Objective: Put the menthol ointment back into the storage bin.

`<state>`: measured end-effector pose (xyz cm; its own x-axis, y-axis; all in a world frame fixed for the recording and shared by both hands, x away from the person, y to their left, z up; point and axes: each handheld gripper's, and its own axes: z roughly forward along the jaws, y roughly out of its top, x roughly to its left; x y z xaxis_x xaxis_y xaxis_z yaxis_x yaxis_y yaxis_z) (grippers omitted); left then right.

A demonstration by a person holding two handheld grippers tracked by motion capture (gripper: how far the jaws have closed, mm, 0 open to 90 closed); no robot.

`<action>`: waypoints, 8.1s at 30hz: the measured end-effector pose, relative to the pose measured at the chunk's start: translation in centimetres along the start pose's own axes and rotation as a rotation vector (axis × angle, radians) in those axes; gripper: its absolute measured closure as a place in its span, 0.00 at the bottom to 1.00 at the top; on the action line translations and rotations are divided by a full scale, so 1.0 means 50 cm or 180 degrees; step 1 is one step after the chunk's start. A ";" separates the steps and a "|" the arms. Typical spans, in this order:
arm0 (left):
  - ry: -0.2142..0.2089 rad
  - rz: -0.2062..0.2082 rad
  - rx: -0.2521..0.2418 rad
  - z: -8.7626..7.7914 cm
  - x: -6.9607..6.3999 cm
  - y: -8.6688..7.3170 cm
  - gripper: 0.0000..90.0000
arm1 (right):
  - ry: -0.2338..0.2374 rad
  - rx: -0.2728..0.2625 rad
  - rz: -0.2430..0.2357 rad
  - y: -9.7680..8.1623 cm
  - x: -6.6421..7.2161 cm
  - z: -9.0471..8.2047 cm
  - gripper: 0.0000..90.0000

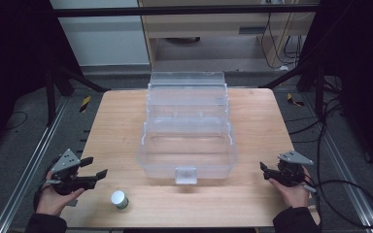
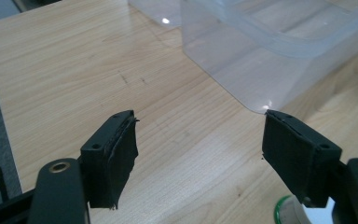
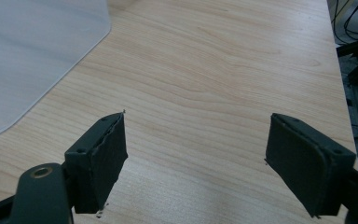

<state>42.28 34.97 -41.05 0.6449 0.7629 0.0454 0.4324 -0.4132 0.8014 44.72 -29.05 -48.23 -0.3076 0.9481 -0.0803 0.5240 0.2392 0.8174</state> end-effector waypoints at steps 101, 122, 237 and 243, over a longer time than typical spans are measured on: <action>-0.1504 0.2473 0.1893 0.116 -0.128 0.053 0.49 | 0.0120 0.0299 -0.0056 -0.013 -0.003 0.020 0.23; -0.1471 0.2496 0.2096 0.125 -0.135 0.064 0.56 | 0.0150 0.0315 -0.0070 -0.013 -0.002 0.020 0.24; -0.1414 0.2373 0.2011 0.261 -0.104 0.330 0.56 | 0.0388 0.0292 -0.0140 -0.018 0.000 0.030 0.29; -0.1446 0.2395 0.2017 0.271 -0.109 0.327 0.56 | 0.0389 0.0312 -0.0142 -0.018 0.001 0.030 0.28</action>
<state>54.36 17.32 -36.30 0.9977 0.0046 0.0669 -0.0089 -0.9796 0.2007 45.42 -28.90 -49.84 -0.4235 0.9050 -0.0404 0.5808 0.3055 0.7545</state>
